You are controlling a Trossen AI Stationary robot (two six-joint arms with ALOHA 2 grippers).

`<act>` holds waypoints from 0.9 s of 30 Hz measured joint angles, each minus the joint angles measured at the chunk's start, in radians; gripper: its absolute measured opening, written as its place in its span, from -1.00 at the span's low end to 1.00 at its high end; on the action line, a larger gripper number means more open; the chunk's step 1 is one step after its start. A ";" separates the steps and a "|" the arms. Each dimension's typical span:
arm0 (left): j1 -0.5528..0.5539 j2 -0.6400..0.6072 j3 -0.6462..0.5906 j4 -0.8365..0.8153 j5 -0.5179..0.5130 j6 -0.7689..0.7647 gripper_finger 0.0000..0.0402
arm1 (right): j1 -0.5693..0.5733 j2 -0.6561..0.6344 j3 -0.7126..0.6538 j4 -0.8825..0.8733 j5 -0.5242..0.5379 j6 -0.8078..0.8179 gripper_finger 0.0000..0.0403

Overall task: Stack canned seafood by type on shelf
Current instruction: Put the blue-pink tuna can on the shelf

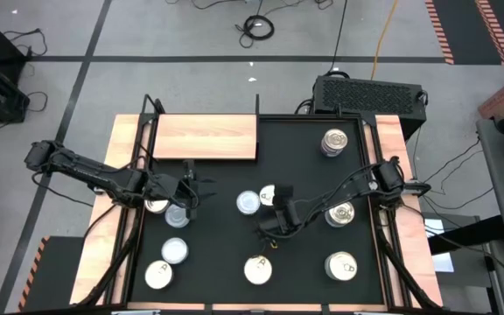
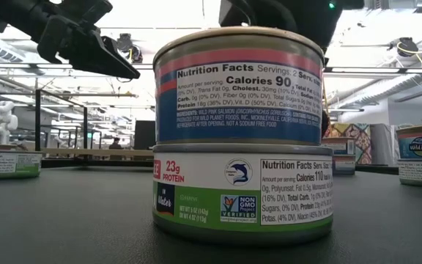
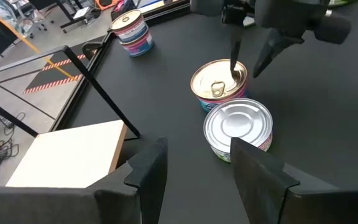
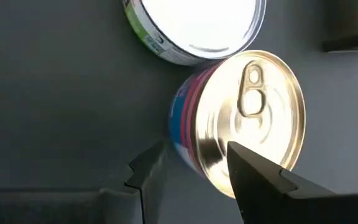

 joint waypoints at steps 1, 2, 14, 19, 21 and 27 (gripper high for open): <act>0.000 0.000 0.000 0.000 0.000 0.000 -0.12 | 0.006 0.000 -0.008 0.012 0.020 0.000 -0.21; 0.000 0.000 0.000 0.000 0.000 0.000 -0.12 | 0.011 0.000 -0.015 0.022 0.039 -0.001 -0.22; 0.000 0.000 0.000 0.000 0.002 0.000 -0.12 | 0.044 -0.002 -0.071 0.097 0.104 -0.016 -0.57; 0.000 0.000 0.000 0.000 0.003 -0.009 -0.12 | 0.046 -0.006 -0.090 0.121 0.114 -0.027 -0.82; 0.000 0.000 0.000 -0.001 0.003 -0.009 -0.12 | 0.046 -0.006 -0.090 0.130 0.116 -0.040 -0.93; 0.000 0.000 0.000 -0.001 0.003 -0.009 -0.12 | 0.045 -0.005 -0.089 0.131 0.114 -0.066 -0.99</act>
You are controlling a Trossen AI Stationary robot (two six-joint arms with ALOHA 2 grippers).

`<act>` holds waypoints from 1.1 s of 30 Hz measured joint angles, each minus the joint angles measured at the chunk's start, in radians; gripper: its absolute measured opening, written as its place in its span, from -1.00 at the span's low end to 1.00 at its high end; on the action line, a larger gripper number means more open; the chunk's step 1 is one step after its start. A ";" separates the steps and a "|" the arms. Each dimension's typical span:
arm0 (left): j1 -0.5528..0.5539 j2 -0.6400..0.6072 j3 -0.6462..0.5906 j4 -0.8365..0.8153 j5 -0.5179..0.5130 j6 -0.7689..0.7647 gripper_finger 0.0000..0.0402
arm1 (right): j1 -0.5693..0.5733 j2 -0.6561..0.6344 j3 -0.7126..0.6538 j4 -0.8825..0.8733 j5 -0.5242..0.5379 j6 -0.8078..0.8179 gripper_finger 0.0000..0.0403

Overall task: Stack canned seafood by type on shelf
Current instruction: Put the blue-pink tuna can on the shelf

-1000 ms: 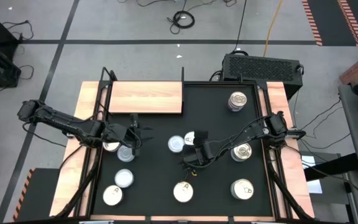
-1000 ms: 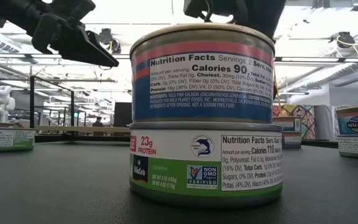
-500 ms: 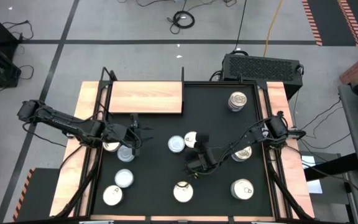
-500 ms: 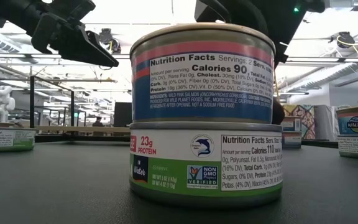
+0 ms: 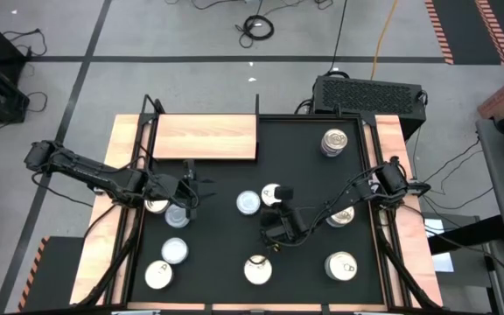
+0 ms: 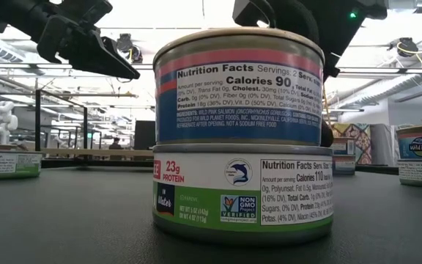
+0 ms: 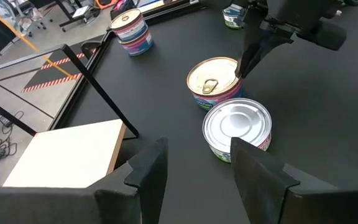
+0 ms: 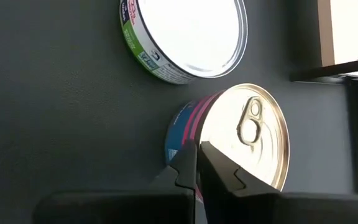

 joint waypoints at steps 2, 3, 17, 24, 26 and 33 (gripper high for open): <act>0.000 0.000 0.000 0.000 0.000 0.000 -0.12 | 0.000 0.002 0.012 -0.017 0.002 -0.007 -0.99; 0.000 0.000 0.000 0.000 0.000 0.000 -0.12 | 0.001 0.004 0.023 -0.030 0.001 -0.016 -0.99; 0.000 0.000 0.000 -0.003 0.000 0.001 -0.12 | -0.027 0.008 0.169 -0.121 -0.002 -0.145 -1.00; 0.000 0.000 0.000 -0.007 0.000 0.002 -0.12 | -0.053 0.008 0.211 -0.105 0.027 -0.237 -1.00; 0.000 0.000 0.000 -0.012 -0.004 0.002 -0.12 | -0.063 0.008 0.227 -0.090 0.025 -0.276 -1.00; 0.020 0.000 0.000 -0.049 -0.022 0.001 -0.12 | -0.118 0.007 0.268 0.035 0.022 -0.452 -1.00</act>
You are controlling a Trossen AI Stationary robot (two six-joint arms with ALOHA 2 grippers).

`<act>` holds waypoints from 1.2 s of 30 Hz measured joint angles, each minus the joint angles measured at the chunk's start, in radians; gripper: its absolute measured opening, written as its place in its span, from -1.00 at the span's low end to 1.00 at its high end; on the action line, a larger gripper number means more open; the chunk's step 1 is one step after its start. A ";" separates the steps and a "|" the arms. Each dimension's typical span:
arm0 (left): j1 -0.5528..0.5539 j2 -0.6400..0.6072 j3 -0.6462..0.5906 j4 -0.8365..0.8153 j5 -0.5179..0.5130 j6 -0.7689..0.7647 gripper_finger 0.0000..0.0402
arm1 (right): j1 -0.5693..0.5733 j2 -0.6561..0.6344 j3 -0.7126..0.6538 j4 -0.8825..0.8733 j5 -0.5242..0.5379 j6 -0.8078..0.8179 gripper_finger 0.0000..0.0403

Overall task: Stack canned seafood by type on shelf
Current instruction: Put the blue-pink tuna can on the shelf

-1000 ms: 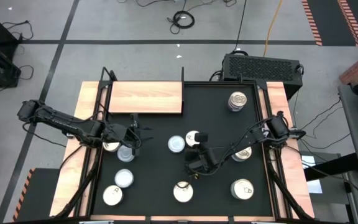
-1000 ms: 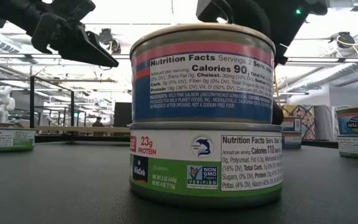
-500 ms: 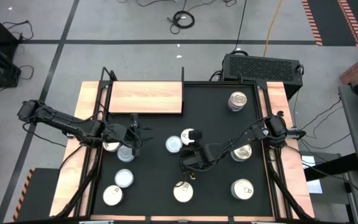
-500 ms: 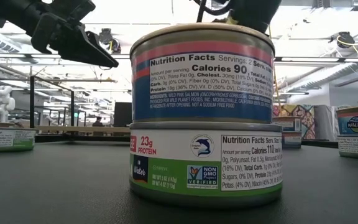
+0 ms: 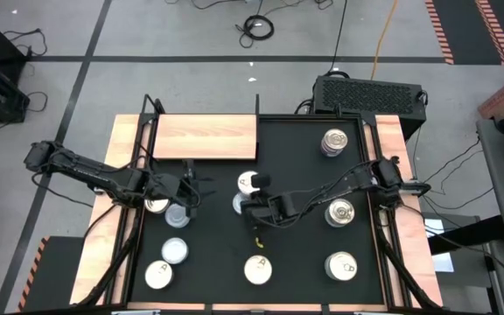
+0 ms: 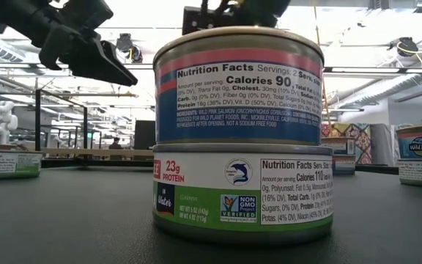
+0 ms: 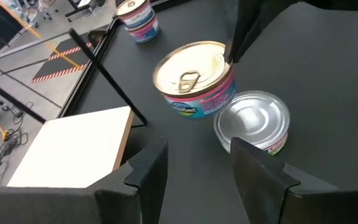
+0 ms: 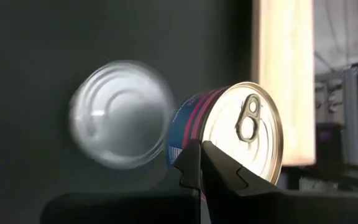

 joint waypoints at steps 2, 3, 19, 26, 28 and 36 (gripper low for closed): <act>0.008 0.000 0.000 -0.006 0.000 -0.005 -0.12 | -0.026 0.000 0.000 0.047 -0.009 -0.051 -1.00; 0.010 0.000 0.000 -0.007 -0.001 -0.006 -0.12 | -0.042 0.000 0.000 0.069 -0.020 -0.074 -1.00; 0.011 -0.001 0.000 -0.113 -0.092 -0.015 -0.12 | -0.254 0.024 0.001 0.403 -0.200 -0.366 -1.00; 0.026 -0.001 0.000 -0.111 -0.098 -0.016 -0.12 | -0.334 0.057 0.001 0.431 -0.253 -0.385 -1.00; 0.036 -0.001 0.000 -0.113 -0.097 -0.016 -0.12 | -0.352 0.066 0.010 0.433 -0.258 -0.384 -1.00; 0.068 -0.001 0.000 -0.135 -0.073 -0.035 -0.12 | -0.382 0.147 0.068 0.427 -0.261 -0.386 -1.00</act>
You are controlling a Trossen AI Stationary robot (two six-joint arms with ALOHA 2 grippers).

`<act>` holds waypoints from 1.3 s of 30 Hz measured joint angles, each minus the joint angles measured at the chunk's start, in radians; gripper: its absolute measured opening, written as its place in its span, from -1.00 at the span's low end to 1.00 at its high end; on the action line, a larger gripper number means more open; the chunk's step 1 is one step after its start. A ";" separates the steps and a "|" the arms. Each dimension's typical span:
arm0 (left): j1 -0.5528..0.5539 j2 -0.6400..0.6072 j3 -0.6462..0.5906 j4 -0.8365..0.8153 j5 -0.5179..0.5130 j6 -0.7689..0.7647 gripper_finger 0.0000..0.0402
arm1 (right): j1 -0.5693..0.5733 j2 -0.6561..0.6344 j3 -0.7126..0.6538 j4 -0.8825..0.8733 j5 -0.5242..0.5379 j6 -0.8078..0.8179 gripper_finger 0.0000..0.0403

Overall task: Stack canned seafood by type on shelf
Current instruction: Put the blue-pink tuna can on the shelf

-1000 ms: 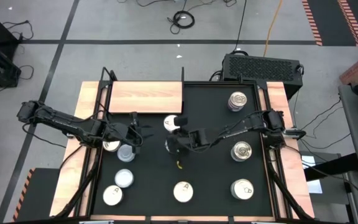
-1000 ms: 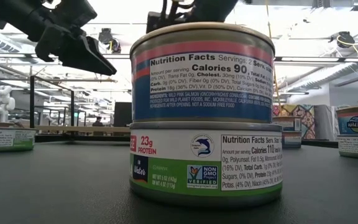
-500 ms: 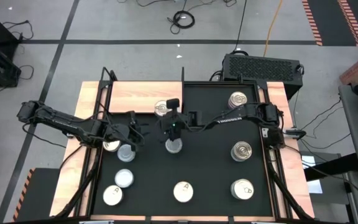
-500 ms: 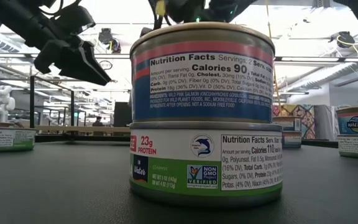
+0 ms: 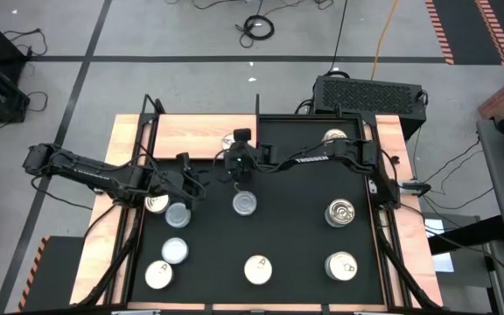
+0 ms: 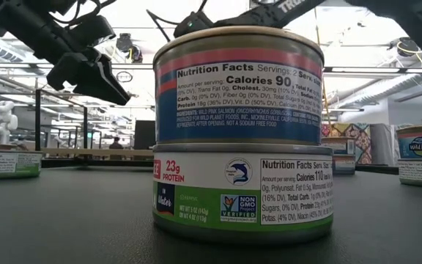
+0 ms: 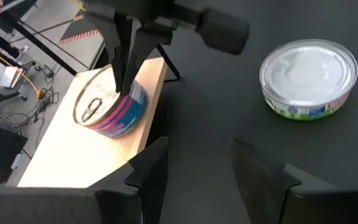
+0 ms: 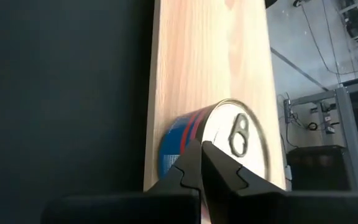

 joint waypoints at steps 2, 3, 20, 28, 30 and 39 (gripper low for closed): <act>0.002 0.000 0.000 0.001 0.006 -0.001 -0.12 | 0.000 0.018 0.019 -0.010 0.003 -0.007 -1.00; 0.002 0.000 0.000 0.000 0.006 0.000 -0.12 | 0.000 0.025 0.028 -0.014 0.007 -0.011 -1.00; 0.002 0.000 0.000 -0.002 0.029 -0.001 -0.12 | 0.002 0.022 0.045 -0.021 0.007 0.025 -0.54; 0.002 0.000 0.000 0.005 0.032 -0.001 -0.12 | 0.055 -0.066 0.044 -0.070 0.014 0.023 -0.15; 0.002 0.000 0.000 0.023 0.031 -0.002 -0.12 | 0.082 -0.117 0.044 -0.116 0.043 0.025 -0.11; 0.069 0.021 0.005 0.244 0.110 0.062 -0.12 | 0.169 -0.455 0.045 -0.548 0.054 0.298 -0.16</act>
